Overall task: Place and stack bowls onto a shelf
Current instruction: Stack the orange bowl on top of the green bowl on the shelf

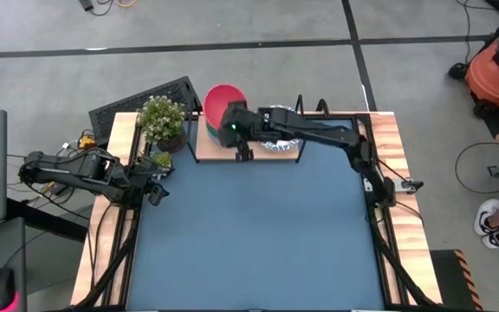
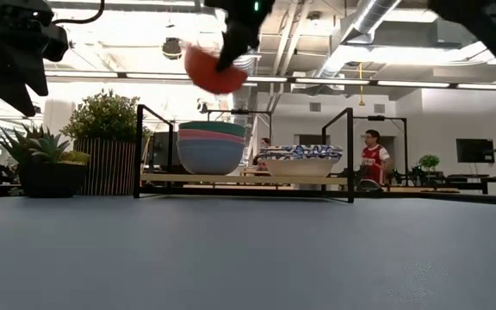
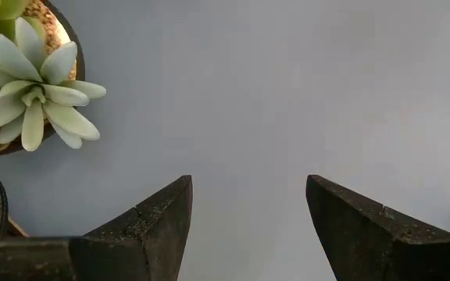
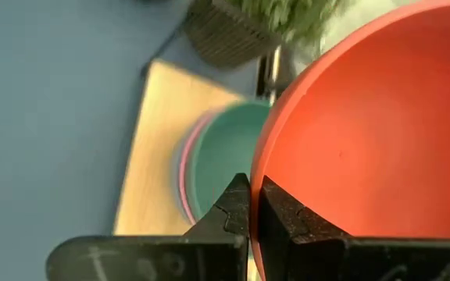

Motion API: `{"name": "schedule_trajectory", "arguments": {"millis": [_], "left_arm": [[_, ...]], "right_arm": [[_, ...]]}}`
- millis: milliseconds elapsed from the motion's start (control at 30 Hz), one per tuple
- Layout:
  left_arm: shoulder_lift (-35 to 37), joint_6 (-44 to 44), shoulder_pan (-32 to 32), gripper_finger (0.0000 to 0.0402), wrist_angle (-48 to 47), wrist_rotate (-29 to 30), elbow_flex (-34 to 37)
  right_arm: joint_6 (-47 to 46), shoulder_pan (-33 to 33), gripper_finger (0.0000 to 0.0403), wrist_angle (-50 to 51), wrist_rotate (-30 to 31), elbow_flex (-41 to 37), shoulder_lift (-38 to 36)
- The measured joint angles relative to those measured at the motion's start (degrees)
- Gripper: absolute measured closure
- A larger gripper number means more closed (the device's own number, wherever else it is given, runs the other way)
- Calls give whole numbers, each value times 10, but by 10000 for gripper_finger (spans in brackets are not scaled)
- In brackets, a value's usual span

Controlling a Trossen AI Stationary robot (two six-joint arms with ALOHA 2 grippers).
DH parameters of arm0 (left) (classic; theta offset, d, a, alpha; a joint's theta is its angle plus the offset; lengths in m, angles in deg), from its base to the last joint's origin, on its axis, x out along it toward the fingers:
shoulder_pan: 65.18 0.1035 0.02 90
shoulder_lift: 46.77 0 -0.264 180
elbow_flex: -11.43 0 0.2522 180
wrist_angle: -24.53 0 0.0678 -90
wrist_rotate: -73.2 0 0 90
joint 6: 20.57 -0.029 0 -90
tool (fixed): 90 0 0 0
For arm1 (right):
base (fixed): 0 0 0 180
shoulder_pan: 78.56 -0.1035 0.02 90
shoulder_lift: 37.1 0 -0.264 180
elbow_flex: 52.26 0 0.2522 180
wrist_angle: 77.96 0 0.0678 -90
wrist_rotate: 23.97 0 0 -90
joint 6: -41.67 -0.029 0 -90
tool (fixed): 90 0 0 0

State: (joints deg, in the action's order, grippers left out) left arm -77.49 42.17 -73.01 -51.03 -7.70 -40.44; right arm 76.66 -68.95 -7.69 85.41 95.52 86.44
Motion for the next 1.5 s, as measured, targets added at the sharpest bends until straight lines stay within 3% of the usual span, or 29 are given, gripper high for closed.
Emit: {"name": "schedule_trajectory", "arguments": {"millis": [267, 667, 800, 1500], "left_arm": [[0, 14, 0, 166, 0, 8, 0], [0, 23, 0, 166, 0, 22, 0], [0, 23, 0, 166, 0, 23, 0], [0, 31, 0, 166, 0, 23, 0]], "right_arm": [[37, 62, 374, 25, -57, -2, 44], [92, 82, 374, 16, -112, -1, 53], [103, 86, 374, 48, -164, -1, 53], [122, 92, 354, 39, -197, -1, 53]]}}
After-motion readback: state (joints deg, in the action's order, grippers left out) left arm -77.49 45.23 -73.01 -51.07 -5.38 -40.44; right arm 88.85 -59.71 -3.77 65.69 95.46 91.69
